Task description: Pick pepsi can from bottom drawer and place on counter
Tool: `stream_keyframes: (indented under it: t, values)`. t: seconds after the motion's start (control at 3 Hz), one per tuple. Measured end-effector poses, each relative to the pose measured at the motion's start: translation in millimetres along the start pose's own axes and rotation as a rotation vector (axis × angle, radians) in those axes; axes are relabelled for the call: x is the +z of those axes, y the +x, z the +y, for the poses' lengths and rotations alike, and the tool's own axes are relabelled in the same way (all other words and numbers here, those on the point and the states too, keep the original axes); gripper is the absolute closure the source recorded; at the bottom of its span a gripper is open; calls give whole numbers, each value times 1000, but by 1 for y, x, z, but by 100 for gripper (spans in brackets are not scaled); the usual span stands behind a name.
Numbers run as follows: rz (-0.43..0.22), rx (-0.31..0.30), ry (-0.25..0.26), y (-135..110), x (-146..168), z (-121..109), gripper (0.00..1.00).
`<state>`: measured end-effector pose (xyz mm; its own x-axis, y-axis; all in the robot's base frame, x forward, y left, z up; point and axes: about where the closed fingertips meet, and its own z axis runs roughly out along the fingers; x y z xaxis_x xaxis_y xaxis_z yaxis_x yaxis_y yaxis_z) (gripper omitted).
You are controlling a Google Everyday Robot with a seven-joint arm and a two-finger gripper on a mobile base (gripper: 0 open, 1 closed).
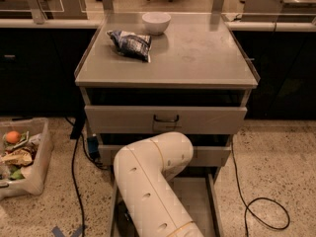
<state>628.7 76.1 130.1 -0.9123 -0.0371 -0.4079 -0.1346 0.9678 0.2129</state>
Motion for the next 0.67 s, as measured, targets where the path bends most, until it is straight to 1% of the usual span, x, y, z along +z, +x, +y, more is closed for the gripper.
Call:
stream_keyframes:
  t: [0.33,0.67]
  values:
    - [0,0,0,0,0,0,61]
    - [1,1,0,0,0,0,38]
